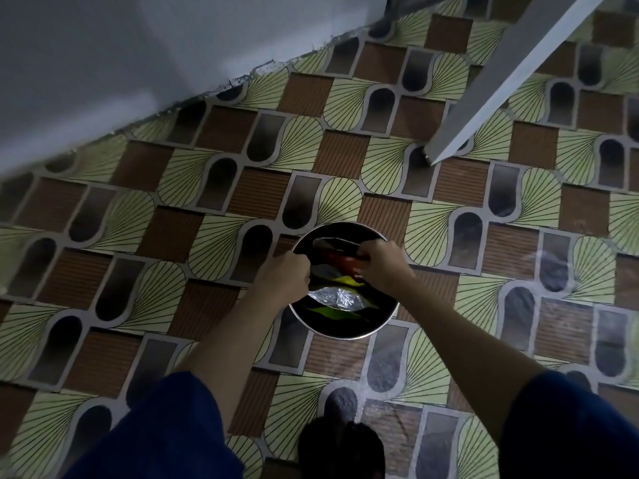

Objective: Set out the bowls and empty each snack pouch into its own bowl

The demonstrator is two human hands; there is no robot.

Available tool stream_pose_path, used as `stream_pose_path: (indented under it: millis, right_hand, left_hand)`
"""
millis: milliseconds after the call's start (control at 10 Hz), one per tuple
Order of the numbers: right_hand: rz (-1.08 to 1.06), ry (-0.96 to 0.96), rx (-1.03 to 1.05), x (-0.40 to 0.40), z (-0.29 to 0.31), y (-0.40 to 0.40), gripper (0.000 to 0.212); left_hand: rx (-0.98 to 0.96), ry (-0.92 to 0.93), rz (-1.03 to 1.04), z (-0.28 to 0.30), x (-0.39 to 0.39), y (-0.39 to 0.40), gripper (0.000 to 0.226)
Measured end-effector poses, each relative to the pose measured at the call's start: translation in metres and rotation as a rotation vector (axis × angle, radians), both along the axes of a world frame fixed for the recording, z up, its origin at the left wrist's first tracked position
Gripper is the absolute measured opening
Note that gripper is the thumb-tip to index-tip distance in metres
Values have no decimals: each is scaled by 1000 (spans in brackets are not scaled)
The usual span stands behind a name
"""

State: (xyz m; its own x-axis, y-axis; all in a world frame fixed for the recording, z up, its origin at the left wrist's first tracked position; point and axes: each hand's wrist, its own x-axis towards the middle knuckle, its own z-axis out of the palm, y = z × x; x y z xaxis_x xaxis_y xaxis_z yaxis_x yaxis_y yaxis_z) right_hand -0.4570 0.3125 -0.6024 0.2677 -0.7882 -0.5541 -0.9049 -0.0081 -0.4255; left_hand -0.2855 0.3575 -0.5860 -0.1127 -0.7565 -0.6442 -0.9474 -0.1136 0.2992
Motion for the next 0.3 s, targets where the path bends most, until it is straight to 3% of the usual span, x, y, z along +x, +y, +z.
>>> stream_pose_path:
  millis: [100,200,300]
  right_hand:
    - [44,45,98,4,-17,2,44]
    - [45,97,3,7,-16,0,62]
    - [64,46,-93,15,2,-4,42]
  left_hand:
    - [28,-8,1,-8,1,1,25]
    - [3,-34,-7,-8,4,-1,25]
    - [-5,-28,28,-4,11,-5,24]
